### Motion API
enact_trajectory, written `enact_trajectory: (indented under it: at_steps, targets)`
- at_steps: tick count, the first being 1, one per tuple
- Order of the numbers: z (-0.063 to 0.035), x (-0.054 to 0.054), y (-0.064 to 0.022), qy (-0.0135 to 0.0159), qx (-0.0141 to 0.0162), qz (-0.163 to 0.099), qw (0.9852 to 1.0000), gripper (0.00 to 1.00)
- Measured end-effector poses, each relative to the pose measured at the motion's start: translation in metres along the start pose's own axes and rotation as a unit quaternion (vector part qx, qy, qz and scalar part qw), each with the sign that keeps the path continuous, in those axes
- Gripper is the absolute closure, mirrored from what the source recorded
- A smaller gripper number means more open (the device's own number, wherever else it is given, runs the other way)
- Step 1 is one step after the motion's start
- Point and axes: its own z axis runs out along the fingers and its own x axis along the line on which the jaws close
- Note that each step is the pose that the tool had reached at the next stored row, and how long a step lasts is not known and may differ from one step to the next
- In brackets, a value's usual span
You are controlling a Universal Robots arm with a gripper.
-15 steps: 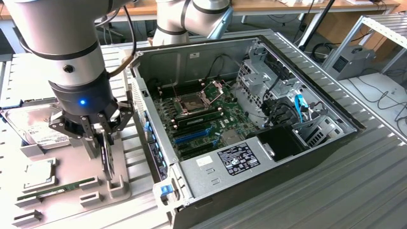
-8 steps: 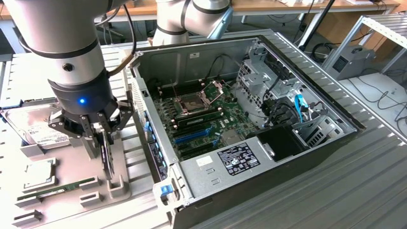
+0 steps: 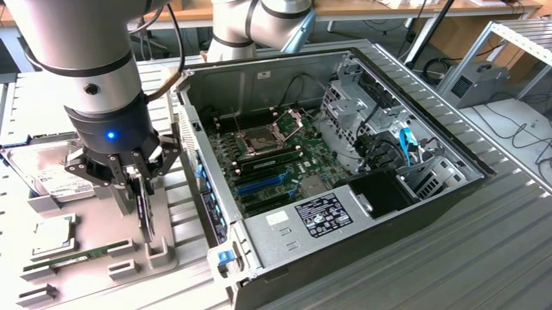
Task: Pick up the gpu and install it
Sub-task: 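Pick up the gpu and move the gpu toward the slot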
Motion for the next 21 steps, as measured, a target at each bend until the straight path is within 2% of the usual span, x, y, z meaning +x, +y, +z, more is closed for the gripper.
enact_trajectory:
  at_steps: [21]
  targets:
    - [-0.0047, -0.0001, -0.0001, -0.0001, 0.0000, 0.000, 1.0000, 0.71]
